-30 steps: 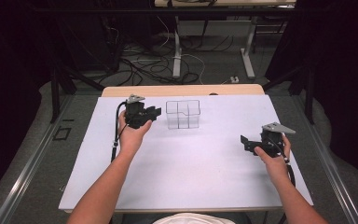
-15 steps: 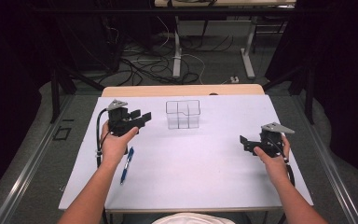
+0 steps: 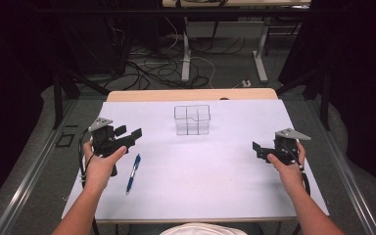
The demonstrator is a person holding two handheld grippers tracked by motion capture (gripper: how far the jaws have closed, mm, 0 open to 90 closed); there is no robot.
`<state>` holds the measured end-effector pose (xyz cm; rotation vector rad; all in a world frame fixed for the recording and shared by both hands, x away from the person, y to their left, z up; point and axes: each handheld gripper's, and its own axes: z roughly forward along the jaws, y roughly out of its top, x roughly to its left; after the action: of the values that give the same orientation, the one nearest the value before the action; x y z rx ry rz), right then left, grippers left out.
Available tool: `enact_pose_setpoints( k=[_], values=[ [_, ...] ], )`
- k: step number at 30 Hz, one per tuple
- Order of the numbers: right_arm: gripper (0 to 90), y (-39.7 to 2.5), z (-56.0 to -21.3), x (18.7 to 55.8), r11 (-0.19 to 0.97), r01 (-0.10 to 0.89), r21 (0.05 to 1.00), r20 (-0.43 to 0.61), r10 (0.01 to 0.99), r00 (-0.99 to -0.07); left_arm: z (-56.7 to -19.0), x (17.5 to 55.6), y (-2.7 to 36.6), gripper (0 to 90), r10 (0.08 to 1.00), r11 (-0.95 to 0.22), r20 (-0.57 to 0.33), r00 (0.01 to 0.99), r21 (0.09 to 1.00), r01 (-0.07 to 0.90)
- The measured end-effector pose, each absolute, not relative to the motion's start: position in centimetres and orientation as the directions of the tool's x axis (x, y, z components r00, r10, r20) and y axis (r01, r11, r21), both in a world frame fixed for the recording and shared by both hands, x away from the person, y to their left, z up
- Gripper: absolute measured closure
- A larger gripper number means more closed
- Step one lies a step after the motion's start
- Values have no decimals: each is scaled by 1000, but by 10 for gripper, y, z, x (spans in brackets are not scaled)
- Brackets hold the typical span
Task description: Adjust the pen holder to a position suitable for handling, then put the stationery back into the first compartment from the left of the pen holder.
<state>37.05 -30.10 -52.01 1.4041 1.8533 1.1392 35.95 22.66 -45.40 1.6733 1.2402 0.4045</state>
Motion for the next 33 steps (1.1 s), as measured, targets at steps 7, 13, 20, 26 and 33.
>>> enact_pose_setpoints(
  k=[7,13,20,26,33],
  values=[
    [40,-300,-521,372,104,484,869,64,946,-318,-460,346,234,210,880,-22,-285,381,775,632],
    [41,-300,-521,371,105,486,868,65,945,-321,-466,341,236,44,887,-62,-261,380,748,660],
    [42,-301,-520,370,108,485,868,62,945,-322,-479,336,235,5,893,-170,-177,414,718,675],
    [42,-301,-521,370,108,488,866,63,945,-322,-487,332,230,8,905,-249,-91,415,679,691],
    [42,-298,-522,371,118,492,862,59,942,-329,-497,333,227,62,913,-231,-126,387,623,747]
  ],
)
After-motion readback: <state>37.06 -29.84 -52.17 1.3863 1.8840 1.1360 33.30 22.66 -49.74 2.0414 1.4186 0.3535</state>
